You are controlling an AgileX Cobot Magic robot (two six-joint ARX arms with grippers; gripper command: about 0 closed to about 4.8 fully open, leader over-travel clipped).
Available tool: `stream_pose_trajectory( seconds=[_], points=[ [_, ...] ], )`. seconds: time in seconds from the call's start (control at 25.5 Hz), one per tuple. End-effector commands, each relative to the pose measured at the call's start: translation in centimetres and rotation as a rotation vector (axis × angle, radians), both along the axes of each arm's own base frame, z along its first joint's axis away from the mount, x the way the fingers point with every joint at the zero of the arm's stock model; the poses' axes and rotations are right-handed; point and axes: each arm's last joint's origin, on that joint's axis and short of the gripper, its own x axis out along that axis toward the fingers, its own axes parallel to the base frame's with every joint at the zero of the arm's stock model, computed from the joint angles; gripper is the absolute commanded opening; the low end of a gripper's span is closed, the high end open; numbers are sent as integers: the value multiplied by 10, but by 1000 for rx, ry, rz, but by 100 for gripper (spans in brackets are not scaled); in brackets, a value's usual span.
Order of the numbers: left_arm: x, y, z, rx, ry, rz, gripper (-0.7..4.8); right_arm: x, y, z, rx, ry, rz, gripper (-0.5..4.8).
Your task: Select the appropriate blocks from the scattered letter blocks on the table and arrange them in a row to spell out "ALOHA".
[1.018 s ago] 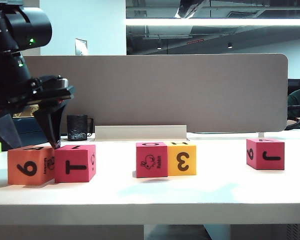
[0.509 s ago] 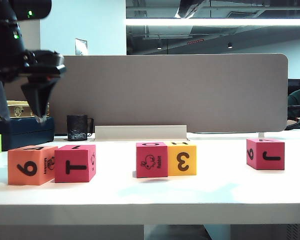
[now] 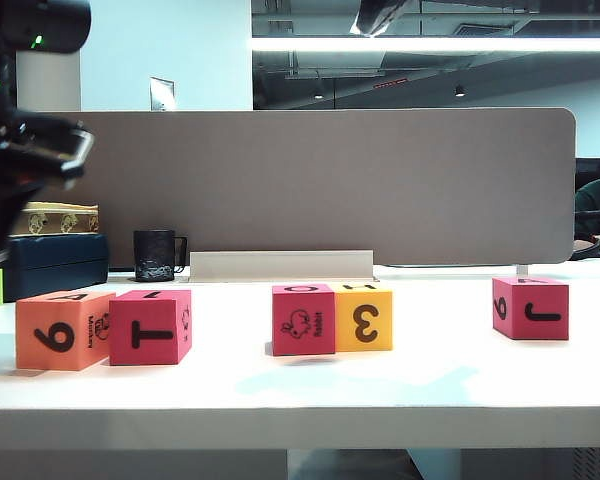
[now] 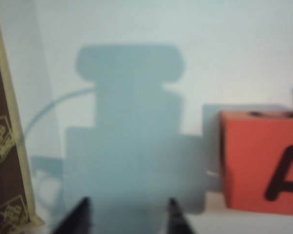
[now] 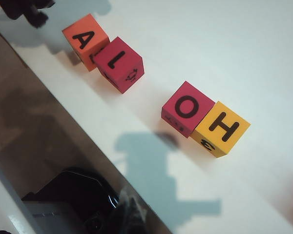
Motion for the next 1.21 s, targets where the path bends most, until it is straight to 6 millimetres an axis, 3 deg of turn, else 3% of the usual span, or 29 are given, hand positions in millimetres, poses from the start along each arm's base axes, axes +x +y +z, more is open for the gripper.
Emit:
stream_pose_trajectory(
  seconds=[0.04,0.27,0.59,0.67,1.21],
  points=[
    [-5,3,-12,30,18,30,93,-3,-3,7,27,-18,1,-5],
    [-6,2,-26,-9,-7,40,73,-6,-5,10,37,-27,1,-5],
    [3,-5,-28,-154,-38,-5,43,-6,-6,10,37,-27,1,-5],
    [3,-5,-30,-166,-26,1,14,-6,-6,10,37,-27,1,-5],
    [8,-11,-43,-295,49,-10,15,-6,-6,10,37,-27,1,-5]
  ],
)
